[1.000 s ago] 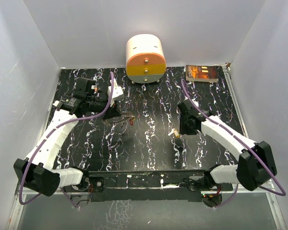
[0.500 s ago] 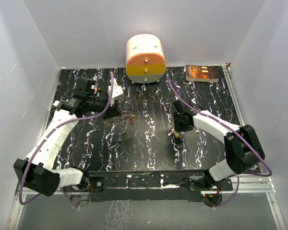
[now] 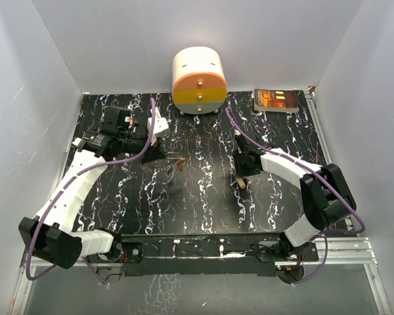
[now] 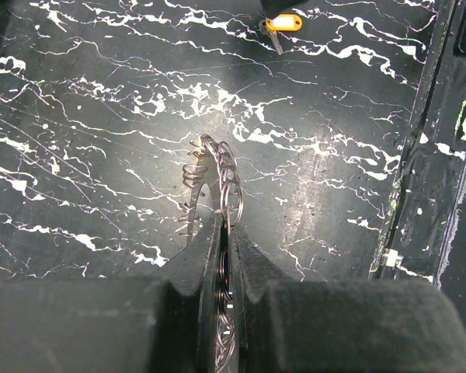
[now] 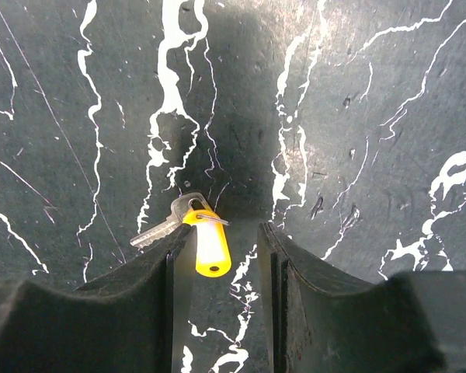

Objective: Put the keys on the keyring

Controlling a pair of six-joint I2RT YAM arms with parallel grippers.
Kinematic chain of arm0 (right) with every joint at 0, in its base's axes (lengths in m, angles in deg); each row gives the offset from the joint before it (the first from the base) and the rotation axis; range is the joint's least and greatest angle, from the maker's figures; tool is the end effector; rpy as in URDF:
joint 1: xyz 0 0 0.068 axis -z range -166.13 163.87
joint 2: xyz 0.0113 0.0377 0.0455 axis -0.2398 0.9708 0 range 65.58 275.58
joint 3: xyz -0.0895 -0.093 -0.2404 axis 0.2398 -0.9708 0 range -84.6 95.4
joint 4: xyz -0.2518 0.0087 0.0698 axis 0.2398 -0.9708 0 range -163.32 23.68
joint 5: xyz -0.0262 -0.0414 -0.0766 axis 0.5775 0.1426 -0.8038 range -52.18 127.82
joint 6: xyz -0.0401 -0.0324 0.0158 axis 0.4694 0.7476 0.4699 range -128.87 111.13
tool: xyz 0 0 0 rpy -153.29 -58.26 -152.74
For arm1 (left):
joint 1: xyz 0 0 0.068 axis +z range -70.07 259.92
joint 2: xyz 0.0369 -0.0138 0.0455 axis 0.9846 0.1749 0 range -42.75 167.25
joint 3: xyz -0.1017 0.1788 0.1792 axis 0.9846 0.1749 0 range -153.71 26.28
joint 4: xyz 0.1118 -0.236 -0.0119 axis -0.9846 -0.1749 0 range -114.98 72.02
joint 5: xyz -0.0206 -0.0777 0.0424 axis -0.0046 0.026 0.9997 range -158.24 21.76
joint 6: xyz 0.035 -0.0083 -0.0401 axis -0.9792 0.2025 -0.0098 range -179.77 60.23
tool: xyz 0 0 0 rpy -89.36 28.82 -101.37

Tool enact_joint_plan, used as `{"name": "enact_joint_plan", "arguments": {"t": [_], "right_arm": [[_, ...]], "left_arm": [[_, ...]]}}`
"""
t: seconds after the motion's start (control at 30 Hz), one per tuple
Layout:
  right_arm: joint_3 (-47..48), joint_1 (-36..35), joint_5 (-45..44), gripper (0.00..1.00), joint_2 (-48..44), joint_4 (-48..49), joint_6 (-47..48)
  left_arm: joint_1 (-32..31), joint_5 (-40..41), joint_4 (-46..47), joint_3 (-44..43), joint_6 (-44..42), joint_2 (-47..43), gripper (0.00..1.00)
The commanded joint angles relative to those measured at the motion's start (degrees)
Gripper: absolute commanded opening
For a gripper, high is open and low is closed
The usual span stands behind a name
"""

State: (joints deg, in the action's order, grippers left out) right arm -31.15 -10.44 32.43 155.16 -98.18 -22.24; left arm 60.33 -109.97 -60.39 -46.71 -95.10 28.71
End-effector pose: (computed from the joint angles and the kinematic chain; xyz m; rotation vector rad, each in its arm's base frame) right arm 0.2679 0.1173 0.1801 -0.2370 2.7375 0.0503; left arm 0.2326 -0.1080 0.3645 1.3061 1.7118 -0.6684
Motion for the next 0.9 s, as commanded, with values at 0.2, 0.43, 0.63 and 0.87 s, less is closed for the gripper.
{"name": "enact_joint_plan", "arguments": {"t": [0.2,0.43,0.63,0.87], "right_arm": [[2.59,1.00,0.53,0.38,1.90,4.46,2.50],[2.16,1.88,1.53,0.36,2.68,4.87,2.90],[2.04,1.99,2.09,0.30,2.54,5.21,3.01],[1.20,2.03,2.63,0.26,1.03,4.56,1.98]], "left_arm": [[0.26,-2.52,1.37,0.31,-0.06,-2.06,0.00],[0.24,-2.56,1.62,0.31,-0.09,-1.84,0.00],[0.23,-2.39,1.83,0.39,0.00,-1.71,0.00],[0.23,-2.36,2.15,0.38,0.14,-1.57,0.00]]}}
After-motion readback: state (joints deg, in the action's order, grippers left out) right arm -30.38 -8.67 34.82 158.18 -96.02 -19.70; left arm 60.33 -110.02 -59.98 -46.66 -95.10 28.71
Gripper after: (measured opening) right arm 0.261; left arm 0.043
